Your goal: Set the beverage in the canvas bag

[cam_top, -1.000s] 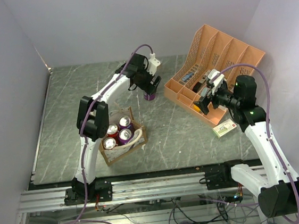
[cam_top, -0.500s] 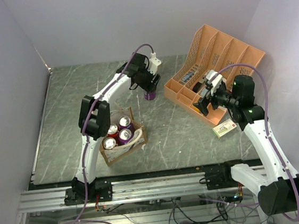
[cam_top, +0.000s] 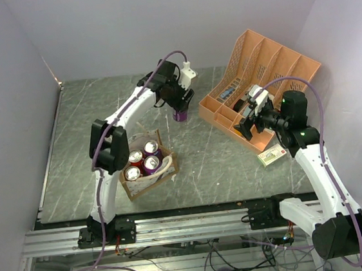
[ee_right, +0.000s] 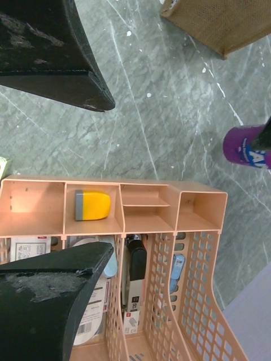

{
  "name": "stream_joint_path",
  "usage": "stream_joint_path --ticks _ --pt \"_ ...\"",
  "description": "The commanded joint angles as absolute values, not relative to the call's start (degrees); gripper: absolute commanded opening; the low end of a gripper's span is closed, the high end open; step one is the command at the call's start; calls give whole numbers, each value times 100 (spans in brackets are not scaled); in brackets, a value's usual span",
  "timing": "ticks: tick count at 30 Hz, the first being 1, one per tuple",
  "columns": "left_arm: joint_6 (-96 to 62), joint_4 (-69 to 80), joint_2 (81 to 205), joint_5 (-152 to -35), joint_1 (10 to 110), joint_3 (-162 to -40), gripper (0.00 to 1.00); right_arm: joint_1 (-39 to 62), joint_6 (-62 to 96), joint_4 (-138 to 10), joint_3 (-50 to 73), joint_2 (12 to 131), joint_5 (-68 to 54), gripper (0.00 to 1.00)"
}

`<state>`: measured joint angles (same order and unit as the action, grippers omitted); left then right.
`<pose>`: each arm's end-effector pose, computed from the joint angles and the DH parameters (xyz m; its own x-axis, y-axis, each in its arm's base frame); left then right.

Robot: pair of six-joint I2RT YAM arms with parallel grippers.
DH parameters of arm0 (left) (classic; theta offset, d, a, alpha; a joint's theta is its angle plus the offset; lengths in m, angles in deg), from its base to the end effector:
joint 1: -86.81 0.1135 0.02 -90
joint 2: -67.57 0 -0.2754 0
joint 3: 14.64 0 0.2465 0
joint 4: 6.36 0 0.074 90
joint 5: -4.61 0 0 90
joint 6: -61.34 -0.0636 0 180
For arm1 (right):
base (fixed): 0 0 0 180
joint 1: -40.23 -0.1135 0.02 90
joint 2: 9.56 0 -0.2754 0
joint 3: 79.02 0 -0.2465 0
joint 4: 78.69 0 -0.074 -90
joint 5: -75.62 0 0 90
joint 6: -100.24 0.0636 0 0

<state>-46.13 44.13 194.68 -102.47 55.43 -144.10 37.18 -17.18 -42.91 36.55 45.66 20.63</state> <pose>0.4363 -0.2880 0.2428 -0.4069 0.5843 -0.7022 0.8253 0.5647 -0.0083 0.2167 0.0481 0.3228 -0.1404 -0.3852 -0.9121 -0.6992 0.6908 -0.1841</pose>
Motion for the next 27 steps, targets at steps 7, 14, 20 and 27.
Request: stream_joint_path --ticks 7,14,20,27 --pt "-4926 4619 17163 -10078 5272 -13865 7 3757 -1763 -4309 3618 4615 2095 100" --pt "-5301 5316 16047 -9579 5271 -13222 7 3758 -1753 -4310 3633 4673 2111 100" --pt "-5497 6286 15242 -9548 5273 -12905 7 3752 -1779 -4264 3610 4789 2123 100" --pt "-5365 6588 14246 -8985 5279 -12020 7 3688 -1809 -4229 3601 4957 2126 100"
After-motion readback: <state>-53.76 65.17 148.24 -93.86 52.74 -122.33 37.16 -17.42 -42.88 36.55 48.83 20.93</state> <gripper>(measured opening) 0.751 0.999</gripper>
